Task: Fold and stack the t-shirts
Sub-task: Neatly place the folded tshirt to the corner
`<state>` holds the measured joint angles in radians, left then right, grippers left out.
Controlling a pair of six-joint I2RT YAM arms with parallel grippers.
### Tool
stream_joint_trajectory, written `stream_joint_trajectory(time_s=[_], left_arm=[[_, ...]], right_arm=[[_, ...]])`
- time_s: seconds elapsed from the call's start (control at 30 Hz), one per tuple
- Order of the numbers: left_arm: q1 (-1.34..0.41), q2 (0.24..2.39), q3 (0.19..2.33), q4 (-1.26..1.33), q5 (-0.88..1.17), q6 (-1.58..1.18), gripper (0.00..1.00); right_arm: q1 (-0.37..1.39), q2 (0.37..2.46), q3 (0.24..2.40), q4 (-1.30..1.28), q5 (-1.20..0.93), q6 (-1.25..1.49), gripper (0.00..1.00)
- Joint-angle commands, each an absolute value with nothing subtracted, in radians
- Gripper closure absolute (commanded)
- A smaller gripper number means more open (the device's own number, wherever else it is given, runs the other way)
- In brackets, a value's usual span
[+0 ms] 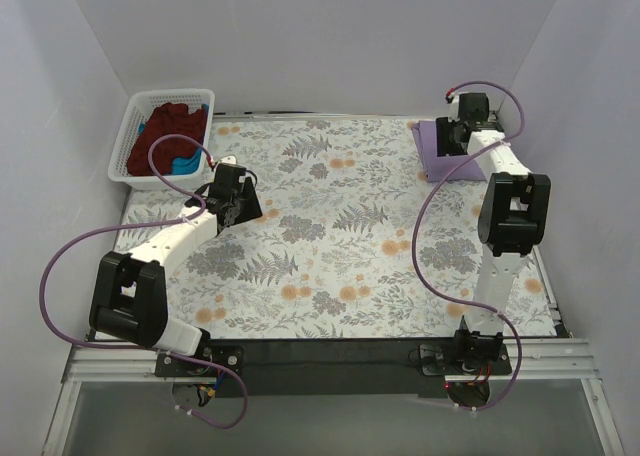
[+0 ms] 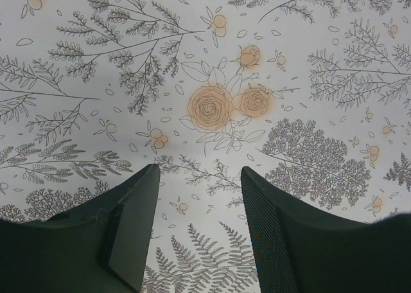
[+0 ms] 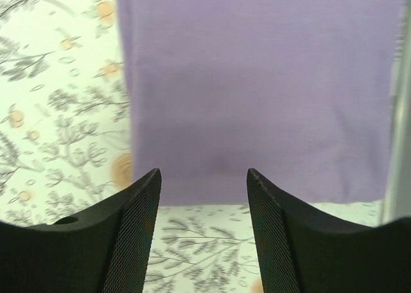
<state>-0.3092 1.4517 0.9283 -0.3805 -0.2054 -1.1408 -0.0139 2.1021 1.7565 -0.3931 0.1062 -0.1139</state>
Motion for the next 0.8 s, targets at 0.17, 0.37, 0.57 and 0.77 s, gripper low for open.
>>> stream_joint_trajectory(time_s=[0.17,0.37,0.57,0.77], left_arm=[[-0.302,1.419,0.930,-0.364,-0.209,-1.127,0.48],[-0.302,1.422,0.931,-0.364,-0.203,-1.127,0.48],[-0.302,1.427,0.930,-0.364,-0.199,-1.126,0.48],[-0.302,1.433,0.930,-0.364,-0.201,-1.126,0.48]], right_arm=[[0.087,2.164,1.712,-0.379,0.081,-0.106,0.37],[0.143,2.218,1.683,-0.379,0.204,-0.150,0.38],[0.155,2.249,1.658,-0.374,0.334,-0.156,0.52],[0.153,2.290,1.672,-0.354,0.406,-0.205,0.87]])
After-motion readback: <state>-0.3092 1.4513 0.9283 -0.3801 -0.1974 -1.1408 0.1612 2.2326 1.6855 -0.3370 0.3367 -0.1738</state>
